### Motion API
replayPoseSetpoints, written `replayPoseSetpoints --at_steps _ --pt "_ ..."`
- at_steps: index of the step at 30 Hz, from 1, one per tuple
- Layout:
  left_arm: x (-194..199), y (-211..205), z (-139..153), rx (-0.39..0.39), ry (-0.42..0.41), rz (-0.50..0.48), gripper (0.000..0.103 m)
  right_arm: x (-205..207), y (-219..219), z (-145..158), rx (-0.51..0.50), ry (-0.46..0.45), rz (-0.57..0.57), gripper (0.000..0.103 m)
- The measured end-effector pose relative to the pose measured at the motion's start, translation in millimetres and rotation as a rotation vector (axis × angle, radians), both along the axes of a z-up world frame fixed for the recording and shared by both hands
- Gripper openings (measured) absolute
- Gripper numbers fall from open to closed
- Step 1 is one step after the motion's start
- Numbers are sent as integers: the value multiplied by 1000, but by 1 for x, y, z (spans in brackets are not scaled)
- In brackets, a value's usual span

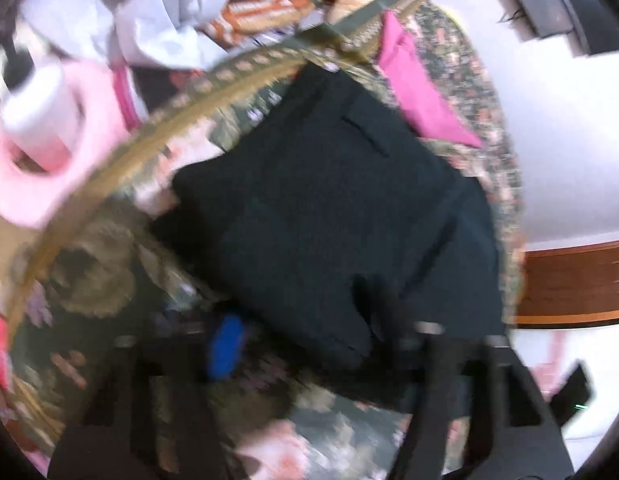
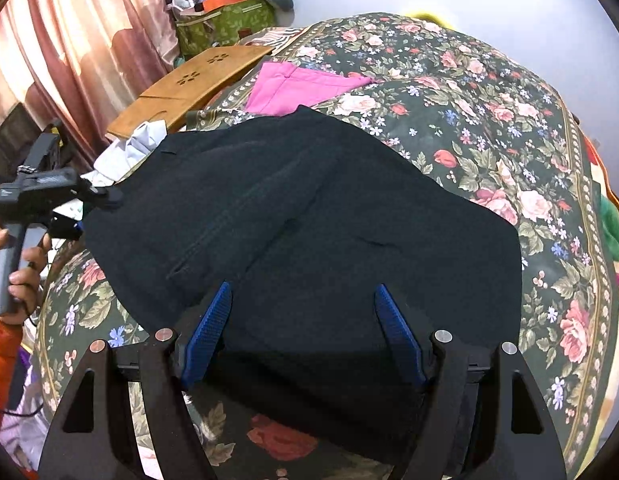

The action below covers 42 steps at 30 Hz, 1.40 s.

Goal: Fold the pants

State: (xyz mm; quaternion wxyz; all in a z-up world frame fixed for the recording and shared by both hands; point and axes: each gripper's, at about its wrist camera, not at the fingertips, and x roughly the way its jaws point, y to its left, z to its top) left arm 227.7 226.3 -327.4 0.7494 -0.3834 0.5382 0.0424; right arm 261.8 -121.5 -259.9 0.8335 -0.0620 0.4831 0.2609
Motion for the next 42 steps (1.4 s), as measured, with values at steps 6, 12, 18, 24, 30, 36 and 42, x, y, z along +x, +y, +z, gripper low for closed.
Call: replayPoseSetpoints --at_steps 6,12,18,24,30,36,42 --pt "1 -16 29 210 -74 -46 24 -2 -8 4 40 14 -20 71" --pt "4 -50 101 541 -212 -102 18 -12 -32 18 94 -2 -67 71" --pt "11 -88 172 646 -388 -145 16 -18 -80 23 124 -18 -181 71" --pt "26 -153 223 675 -544 -246 13 -16 -97 -3 122 56 -194 71" --pt "51 -218 245 585 -612 -361 12 -17 -106 -10 184 67 -175 73" --pt "77 -275 237 436 -599 -485 12 -20 -106 -12 191 59 -153 73" --pt "82 -333 206 369 -546 -623 12 -20 -107 -13 203 58 -149 73"
